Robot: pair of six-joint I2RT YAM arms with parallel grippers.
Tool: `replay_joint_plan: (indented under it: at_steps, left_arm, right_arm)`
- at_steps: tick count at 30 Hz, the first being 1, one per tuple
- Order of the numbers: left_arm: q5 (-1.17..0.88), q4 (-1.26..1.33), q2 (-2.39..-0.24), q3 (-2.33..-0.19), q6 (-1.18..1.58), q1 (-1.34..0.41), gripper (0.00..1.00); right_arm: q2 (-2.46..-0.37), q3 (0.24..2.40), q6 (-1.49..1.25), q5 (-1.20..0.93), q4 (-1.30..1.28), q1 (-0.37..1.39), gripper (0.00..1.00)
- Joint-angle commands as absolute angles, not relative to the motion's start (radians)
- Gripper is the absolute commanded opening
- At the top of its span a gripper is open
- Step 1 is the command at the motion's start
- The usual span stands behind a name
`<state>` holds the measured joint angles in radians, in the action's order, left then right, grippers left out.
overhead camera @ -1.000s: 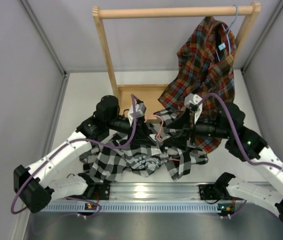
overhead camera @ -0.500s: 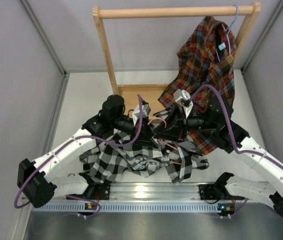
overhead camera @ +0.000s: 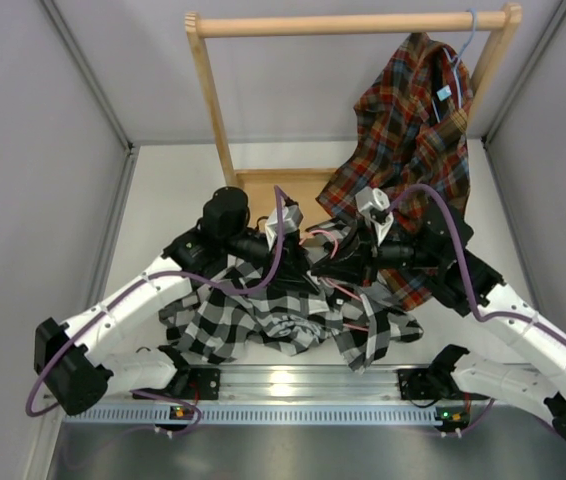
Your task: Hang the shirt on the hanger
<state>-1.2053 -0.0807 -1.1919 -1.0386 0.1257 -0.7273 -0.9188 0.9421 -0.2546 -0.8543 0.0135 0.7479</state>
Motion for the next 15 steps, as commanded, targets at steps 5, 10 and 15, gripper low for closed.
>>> replay_joint_plan:
  at_steps: [5, 10, 15]
  left_arm:
    - [-0.946, -0.07, -1.129, -1.11, 0.104, -0.721, 0.98]
    - [-0.492, -0.098, -0.961, -1.089, 0.092, -0.721, 0.98]
    - [-0.165, -0.025, -0.727, -0.938, 0.109, -0.721, 0.98]
  right_arm:
    - [-0.825, 0.943, -0.207, -0.755, 0.048, 0.741, 0.0]
    - [-0.767, 0.968, -0.155, -0.499, -0.107, 0.741, 0.0]
    - [-0.721, 1.003, -0.172, -0.275, -0.155, 0.741, 0.0]
